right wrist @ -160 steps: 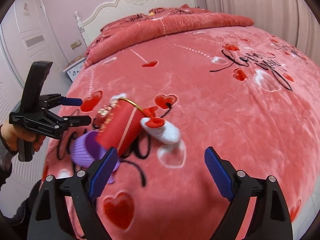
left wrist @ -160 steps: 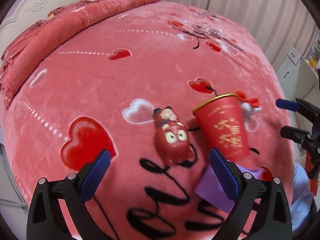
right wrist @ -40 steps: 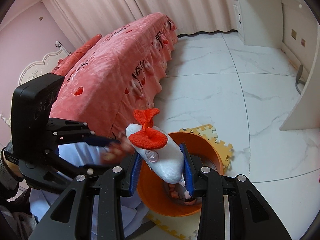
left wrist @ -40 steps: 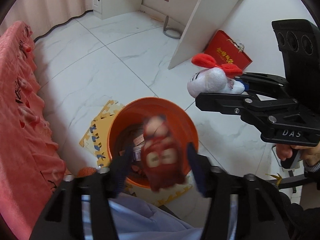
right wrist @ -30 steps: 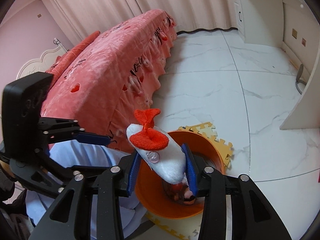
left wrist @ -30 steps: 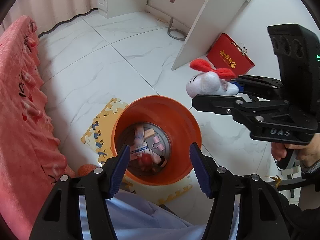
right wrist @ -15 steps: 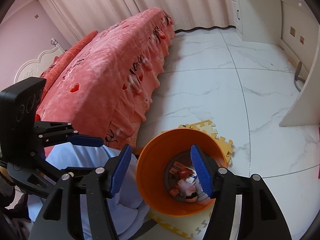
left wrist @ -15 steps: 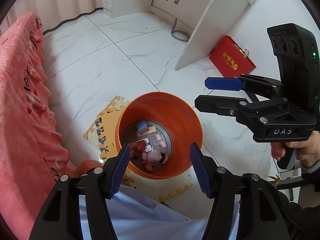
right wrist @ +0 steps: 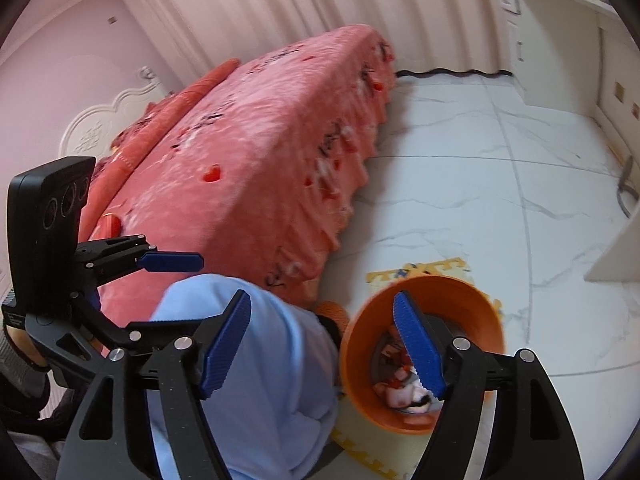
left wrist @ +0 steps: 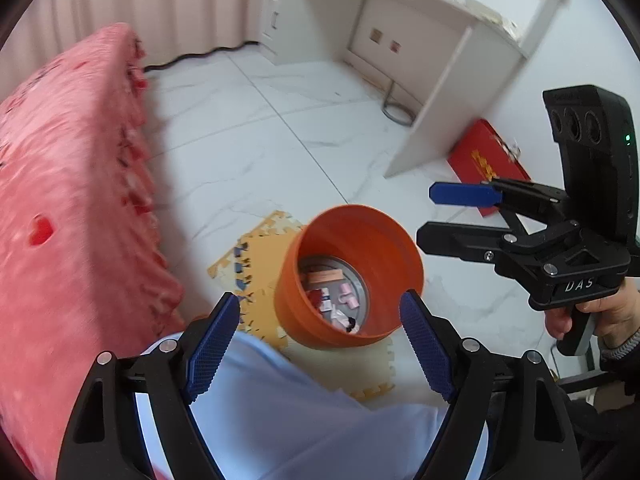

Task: Collect trash
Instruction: 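Move both tools back over the bed toward the red cup and purple sleeve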

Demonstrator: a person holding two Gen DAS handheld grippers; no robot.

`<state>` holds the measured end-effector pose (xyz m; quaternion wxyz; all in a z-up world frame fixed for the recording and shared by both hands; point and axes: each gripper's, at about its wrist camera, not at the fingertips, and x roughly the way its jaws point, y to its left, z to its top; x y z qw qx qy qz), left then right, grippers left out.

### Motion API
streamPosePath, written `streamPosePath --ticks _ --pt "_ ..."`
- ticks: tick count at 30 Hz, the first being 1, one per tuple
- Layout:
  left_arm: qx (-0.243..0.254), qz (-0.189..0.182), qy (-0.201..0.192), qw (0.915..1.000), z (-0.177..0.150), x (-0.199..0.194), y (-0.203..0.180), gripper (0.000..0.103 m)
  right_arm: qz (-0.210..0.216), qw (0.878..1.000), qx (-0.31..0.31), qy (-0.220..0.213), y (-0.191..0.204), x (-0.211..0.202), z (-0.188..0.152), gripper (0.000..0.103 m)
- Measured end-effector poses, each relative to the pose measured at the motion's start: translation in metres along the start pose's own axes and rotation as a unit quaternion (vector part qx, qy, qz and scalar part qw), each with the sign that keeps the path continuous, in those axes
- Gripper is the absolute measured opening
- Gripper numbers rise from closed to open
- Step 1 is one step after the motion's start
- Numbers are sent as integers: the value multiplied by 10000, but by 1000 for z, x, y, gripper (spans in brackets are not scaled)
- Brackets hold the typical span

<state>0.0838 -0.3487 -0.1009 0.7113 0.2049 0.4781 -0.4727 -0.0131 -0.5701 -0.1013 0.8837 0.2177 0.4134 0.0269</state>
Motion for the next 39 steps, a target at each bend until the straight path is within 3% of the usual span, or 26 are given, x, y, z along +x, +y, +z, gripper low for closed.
streamPosePath --ticks 11,23,28,34,39 --pt "-954 725 -600 9910 -63 -84 50 86 885 9906 -1000 288 122 33 17 79" --pt "-2215 1629 -901 9572 -161 -167 120 86 1779 9584 -2144 615 281 89 31 79" --pt "-2447 1943 -885 9458 -195 -199 154 86 2040 9453 -2444 718 338 110 36 79" --pt "-2255 2304 -584 9448 -220 -229 208 86 2155 9363 -2648 828 383 134 41 79" --pt "-2163 2060 -353 9537 -231 -233 261 86 2111 9357 -2658 959 407 156 43 79"
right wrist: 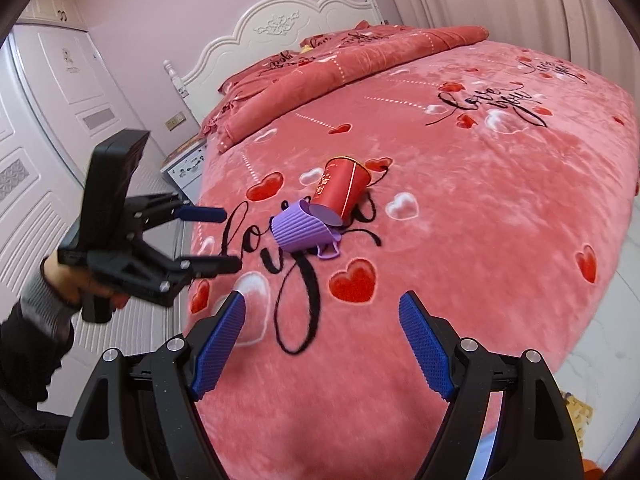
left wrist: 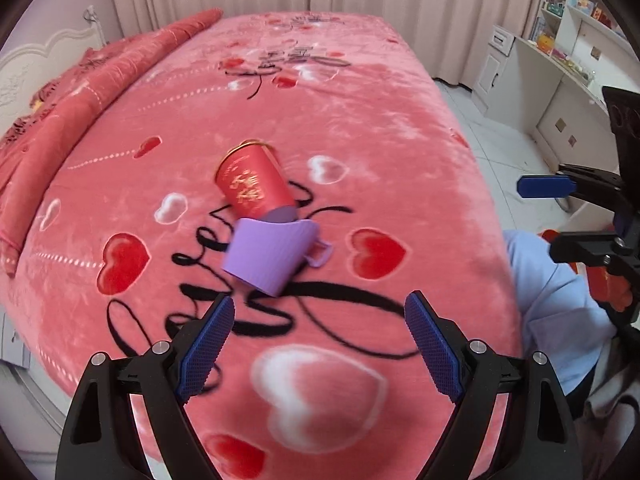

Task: Collect trash
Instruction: 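Move both tools back over the bed toward the red cup and purple sleeve, then grasp the purple cup sleeve with the left gripper while the right grasps the red paper cup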

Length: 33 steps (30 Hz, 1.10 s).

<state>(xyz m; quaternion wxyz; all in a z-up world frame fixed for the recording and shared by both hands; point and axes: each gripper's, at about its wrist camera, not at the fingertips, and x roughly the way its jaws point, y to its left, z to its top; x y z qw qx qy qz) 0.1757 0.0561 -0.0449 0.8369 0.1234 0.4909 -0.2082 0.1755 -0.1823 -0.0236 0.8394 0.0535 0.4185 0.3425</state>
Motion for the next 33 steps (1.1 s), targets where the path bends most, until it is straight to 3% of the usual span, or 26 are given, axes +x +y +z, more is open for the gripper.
streamPosePath --ticks 7,14,18,20,21,28,33 --pt "787 -257 506 9953 15 43 28 86 -103 9997 94 179 -3 37 17 79" --pt "1031 -680 623 9904 31 80 49 86 -257 9989 220 318 -12 65 28 79" --pt "930 -1142 699 9866 35 96 60 86 -318 9986 228 360 -16 73 32 79" --pt "993 -1285 792 9835 35 103 61 75 -334 9983 282 383 -20 77 32 79" --pt "1051 -1309 881 9819 34 106 60 67 -339 9982 304 392 -21 78 32 79" --pt "865 -1197 659 9868 28 89 70 66 -239 9978 416 447 -25 91 34 79" --pt "646 -983 609 9912 10 61 82 66 17 9984 370 417 -16 111 54 79"
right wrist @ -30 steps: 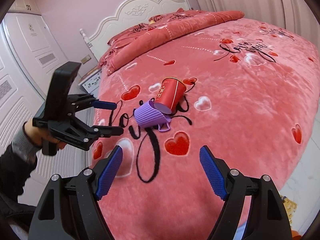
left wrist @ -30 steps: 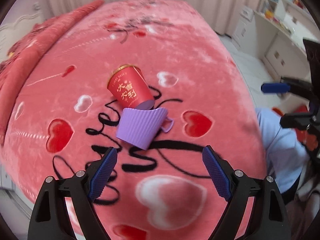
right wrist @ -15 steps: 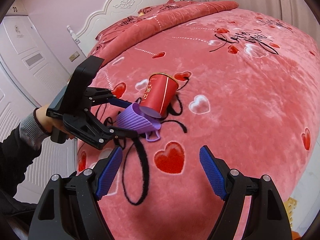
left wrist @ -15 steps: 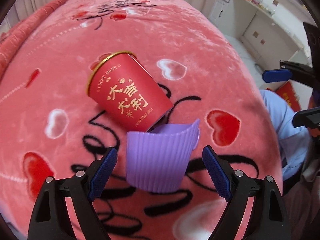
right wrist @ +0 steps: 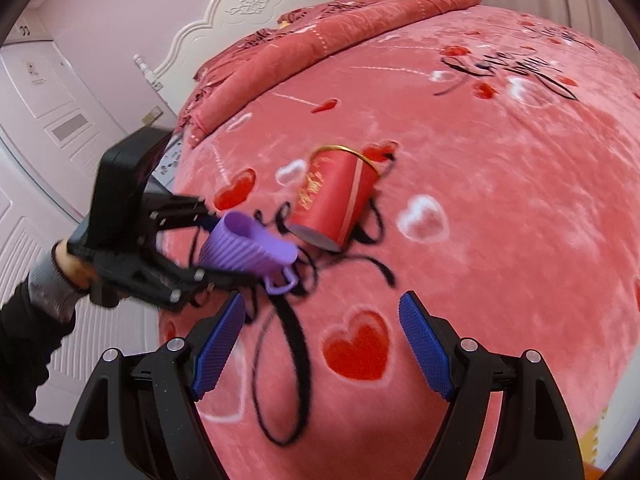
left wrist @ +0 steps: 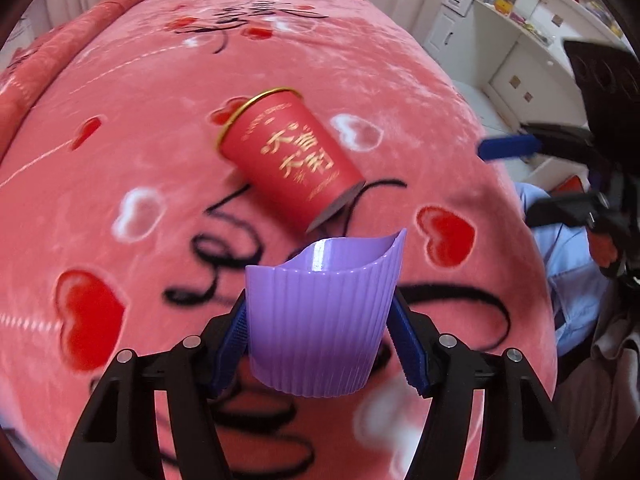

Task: Collect trash
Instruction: 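Grasp the purple cup sleeve with the left gripper while the right grasps the red paper cup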

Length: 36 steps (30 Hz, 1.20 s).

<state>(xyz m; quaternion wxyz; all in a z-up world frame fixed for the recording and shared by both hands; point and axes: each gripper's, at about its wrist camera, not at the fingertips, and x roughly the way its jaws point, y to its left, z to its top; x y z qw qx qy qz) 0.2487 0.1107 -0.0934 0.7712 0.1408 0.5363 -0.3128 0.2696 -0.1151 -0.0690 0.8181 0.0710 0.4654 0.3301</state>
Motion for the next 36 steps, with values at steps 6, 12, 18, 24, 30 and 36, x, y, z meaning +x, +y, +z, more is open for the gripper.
streamPosePath --ticks 6,12,18,24,30,36 --pt "-265 257 -115 9993 -20 -29 19 66 189 9998 101 43 10 36 35 79" --pt "-310 292 -203 9989 -18 -32 37 66 -57 9996 198 214 6 74 57 79" --pt "-235 158 -277 9992 -8 -18 47 66 -102 9970 595 490 -11 103 64 79" --pt "-207 83 -187 9996 -5 -6 48 66 142 9962 570 643 -18 121 66 62" --pt "-243 83 -138 9996 -1 -2 47 66 75 9983 -287 498 -4 104 64 58" --pt "-189 103 -171 9996 -2 -14 23 66 -192 9862 -1598 392 18 61 47 58"
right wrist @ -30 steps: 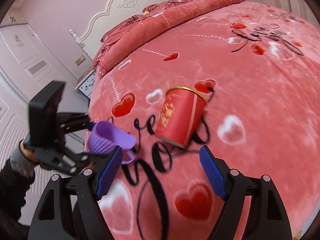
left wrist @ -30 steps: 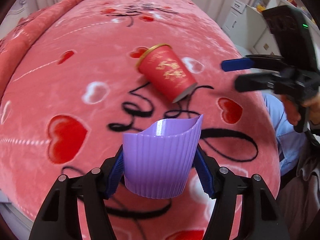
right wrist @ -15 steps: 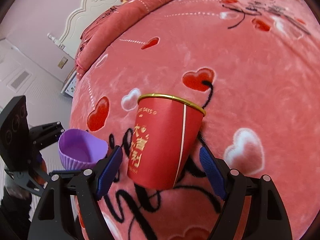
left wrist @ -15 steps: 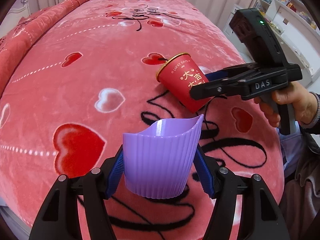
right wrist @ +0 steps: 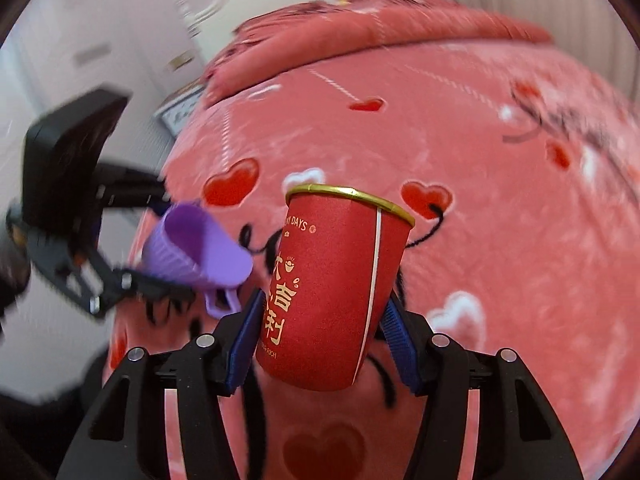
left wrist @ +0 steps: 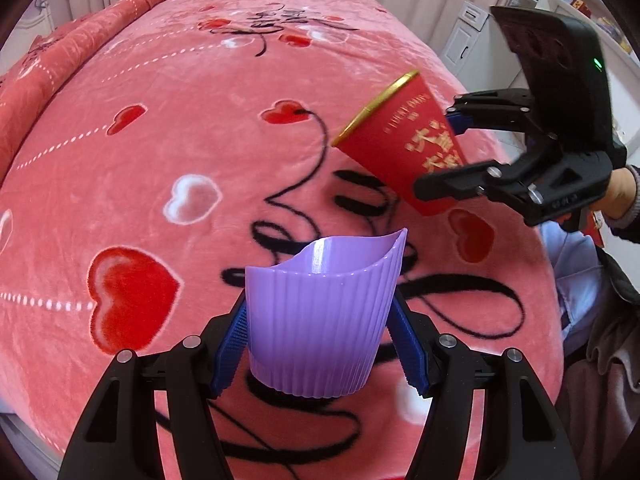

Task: Collect trash
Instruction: 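Grasp the purple cup sleeve with the left gripper while the right grasps the red paper cup, then carry the purple sleeve and red cup over the orange bucket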

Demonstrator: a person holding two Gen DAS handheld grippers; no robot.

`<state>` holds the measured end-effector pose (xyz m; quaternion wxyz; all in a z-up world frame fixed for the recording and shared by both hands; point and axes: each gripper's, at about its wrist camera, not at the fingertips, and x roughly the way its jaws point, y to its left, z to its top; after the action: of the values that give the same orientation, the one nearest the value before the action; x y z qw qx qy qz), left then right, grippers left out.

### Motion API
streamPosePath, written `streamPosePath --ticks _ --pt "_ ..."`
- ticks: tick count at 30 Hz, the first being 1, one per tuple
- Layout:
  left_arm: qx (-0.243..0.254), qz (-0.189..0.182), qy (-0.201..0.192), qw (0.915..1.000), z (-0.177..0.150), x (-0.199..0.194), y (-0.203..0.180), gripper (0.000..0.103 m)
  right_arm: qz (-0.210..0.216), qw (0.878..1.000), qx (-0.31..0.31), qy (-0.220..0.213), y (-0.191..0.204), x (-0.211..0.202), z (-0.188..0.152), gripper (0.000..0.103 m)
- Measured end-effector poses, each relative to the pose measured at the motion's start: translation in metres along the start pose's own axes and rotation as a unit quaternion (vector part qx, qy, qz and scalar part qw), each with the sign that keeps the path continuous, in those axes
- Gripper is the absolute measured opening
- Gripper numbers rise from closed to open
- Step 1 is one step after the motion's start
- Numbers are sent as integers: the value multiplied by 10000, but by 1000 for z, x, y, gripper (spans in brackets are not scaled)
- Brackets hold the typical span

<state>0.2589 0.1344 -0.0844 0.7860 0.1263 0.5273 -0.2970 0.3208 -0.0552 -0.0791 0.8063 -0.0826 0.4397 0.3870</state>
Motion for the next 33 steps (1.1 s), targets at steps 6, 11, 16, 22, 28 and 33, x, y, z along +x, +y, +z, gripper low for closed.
streamPosePath --ticks 6,11,16,22,28,33 --pt "202 7 -46 9998 -5 -21 -50 66 -286 9952 -928 -79 28 -55 -36 58" --pt "341 -20 -48 9994 -14 -34 -104 66 -389 9920 -1195 -88 44 -108 -75 58" --pt "601 -138 1 9981 -16 -37 -165 66 -503 9904 -1288 -27 50 -158 -122 58" --pt "1070 -345 50 9936 4 -23 -237 66 -872 9895 -1146 -67 40 -220 -188 58" --pt "1672 -714 108 9833 36 9 -315 66 -1331 9894 -570 -111 8 -276 -256 58" --pt "2194 -1089 183 9694 65 39 -380 66 -1673 9858 87 -97 -24 -317 -318 58"
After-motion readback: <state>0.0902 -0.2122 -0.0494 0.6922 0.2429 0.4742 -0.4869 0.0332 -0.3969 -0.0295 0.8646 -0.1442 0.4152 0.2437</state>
